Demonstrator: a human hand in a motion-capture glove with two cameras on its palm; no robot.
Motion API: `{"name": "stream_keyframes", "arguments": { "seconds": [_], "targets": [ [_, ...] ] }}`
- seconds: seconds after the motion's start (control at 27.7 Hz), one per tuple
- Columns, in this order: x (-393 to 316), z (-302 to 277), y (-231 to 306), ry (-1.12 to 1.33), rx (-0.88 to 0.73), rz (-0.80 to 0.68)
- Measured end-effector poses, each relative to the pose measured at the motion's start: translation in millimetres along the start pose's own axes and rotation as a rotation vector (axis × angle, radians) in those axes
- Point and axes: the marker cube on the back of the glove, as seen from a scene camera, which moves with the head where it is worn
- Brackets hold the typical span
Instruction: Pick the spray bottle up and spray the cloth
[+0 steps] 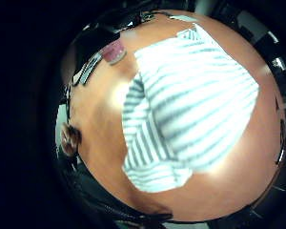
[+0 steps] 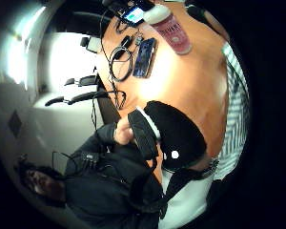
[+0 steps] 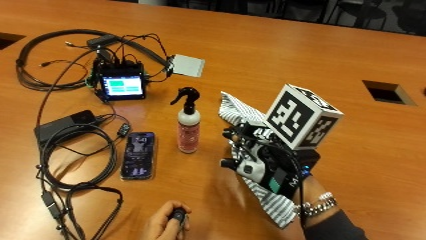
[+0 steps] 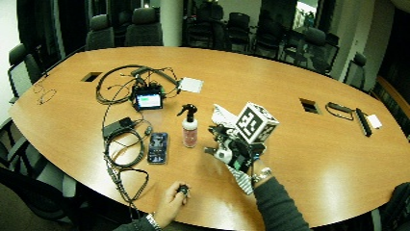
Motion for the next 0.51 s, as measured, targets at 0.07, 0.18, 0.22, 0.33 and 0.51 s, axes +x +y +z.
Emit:
{"name": "stream_keyframes", "arguments": {
  "seconds": [0.07,0.18,0.22,0.33,0.51],
  "targets": [
    [-7,-4,22,0.048,-0.010,0.020],
    [-17,-8,47,0.090,-0.040,0.026],
    [-20,-9,54,0.095,-0.054,0.020],
    [-30,-15,68,0.107,-0.091,-0.001],
    [-42,-28,75,0.118,-0.084,-0.022]
  ]
}}
